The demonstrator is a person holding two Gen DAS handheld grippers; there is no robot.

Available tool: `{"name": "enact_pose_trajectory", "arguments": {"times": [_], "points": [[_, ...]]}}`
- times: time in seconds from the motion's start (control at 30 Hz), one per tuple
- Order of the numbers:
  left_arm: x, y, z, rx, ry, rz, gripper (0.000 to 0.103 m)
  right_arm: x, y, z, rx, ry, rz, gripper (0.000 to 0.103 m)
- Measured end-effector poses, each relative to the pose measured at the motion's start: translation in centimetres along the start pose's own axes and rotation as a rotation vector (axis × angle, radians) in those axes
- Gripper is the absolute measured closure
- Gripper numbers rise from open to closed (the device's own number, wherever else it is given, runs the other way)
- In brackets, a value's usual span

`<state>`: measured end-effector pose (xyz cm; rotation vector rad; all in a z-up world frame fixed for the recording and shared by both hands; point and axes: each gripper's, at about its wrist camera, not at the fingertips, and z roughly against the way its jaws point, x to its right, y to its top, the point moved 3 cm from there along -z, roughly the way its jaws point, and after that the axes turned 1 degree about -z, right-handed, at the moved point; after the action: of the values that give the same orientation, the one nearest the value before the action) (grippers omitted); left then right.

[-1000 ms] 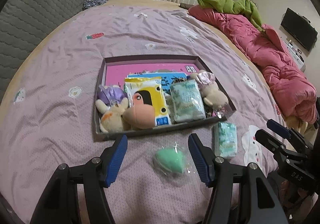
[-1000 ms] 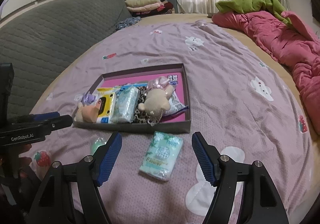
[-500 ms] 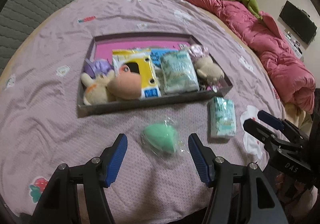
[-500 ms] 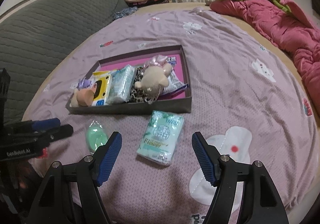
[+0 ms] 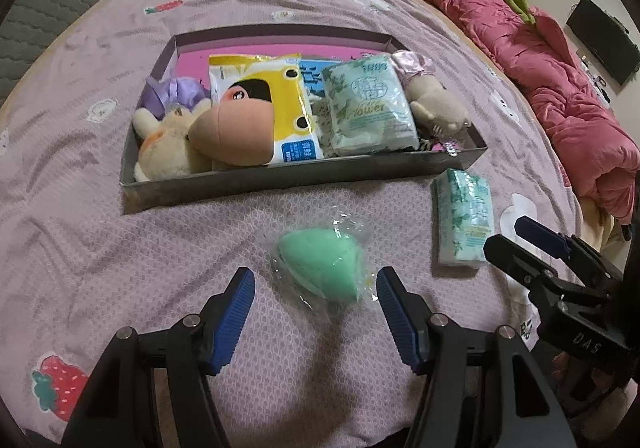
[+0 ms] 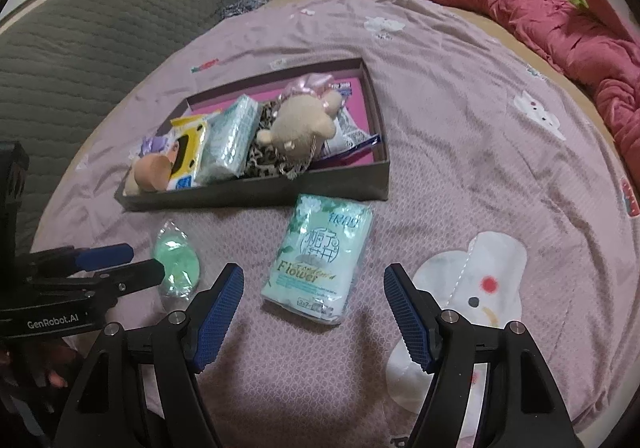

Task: Organize soft objects
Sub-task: 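Grasp the green sponge with the left tool while the right tool grasps the green Flower tissue pack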

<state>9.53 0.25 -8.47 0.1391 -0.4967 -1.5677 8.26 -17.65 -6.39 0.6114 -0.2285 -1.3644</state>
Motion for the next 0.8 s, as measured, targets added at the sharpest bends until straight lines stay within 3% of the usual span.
{"name": "enact_pose_trajectory", "arguments": {"times": [0.63,0.7,0.8], "points": [[0.3,1.2,-3.7,-0.040,-0.054,0.016,0.040,-0.2,0.5,-4.9,-0.046,-0.075,0.020,0.030],[0.4,1.4,-3.9,-0.038,-0.056,0.018,0.040,0.0,0.6,-4.9,-0.038,-0.078,0.020,0.042],[0.7,1.8,-4.2,-0.034,-0.055,0.010,0.041,0.4,0.6,-4.8,-0.041,-0.064,0.014,0.047]]}}
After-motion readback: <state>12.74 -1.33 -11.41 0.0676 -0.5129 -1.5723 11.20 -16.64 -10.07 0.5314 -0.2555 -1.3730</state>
